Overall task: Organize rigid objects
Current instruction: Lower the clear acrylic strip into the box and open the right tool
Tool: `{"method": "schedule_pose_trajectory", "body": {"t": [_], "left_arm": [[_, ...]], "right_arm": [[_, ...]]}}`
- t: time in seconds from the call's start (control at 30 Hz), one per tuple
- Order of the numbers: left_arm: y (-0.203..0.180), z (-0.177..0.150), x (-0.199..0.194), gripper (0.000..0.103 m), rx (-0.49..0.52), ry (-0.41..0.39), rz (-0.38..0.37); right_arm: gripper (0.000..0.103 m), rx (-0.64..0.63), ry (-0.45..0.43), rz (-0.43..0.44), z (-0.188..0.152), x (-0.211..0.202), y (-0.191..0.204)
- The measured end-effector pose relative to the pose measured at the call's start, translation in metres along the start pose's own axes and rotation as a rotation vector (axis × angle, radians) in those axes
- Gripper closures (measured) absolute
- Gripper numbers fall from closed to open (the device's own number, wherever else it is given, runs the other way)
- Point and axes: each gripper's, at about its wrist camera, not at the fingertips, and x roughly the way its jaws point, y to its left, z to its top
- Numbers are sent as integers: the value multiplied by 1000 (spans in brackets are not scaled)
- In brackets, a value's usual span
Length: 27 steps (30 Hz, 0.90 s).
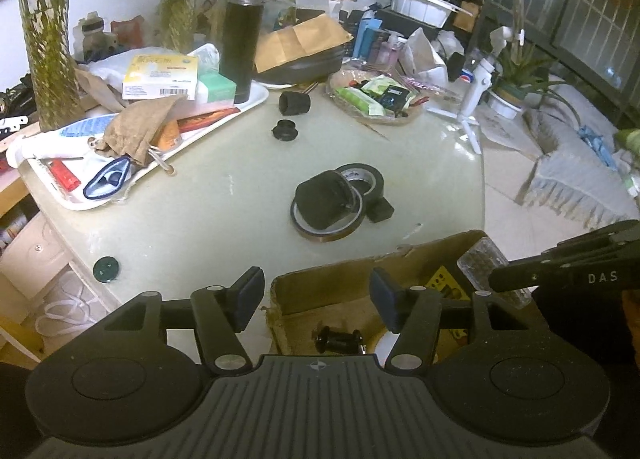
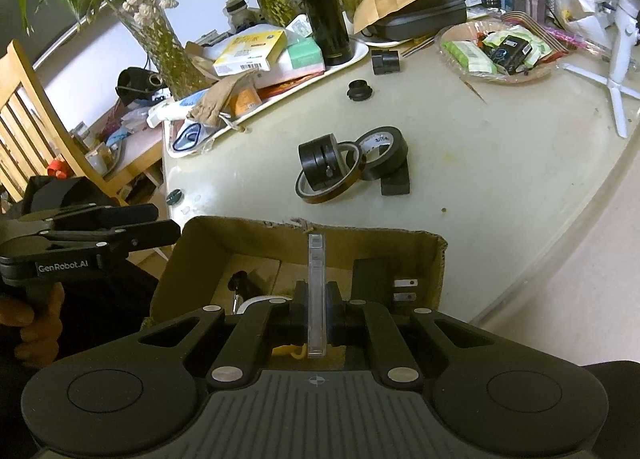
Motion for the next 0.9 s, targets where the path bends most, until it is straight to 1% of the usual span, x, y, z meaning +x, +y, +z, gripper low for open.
{"method": "schedule_pose_trajectory", "body": {"t": [0.27,0.37,0.43,0.5,0.6,0.7,0.8,0.9], "left_arm": [[0,-1,2,44,8,6,12],[-1,-1,2,43,12,7,11],[-1,-1,3,43,14,9,13],[-1,-1,4,43,16,9,14],[-1,-1,4,43,17,12,15],[-2,-1,4,43,22,14,17],[-4,-1,5,43,33,16,18],[-5,-1,6,43,43,19,20]], "right_arm": [[93,-33,13,-10,0,8,8],[90,-46,16,-11,1,11,10],[74,-48,11,-13,1,12,9],[38,-53,1,-11,1,11,9],[16,-60,-28,-8,1,7,8],[7,-61,-49,-17,3,4,5],[1,-57,-61,-35,4,3,1],[0,-50,-71,-57,4,2,-4]]}}
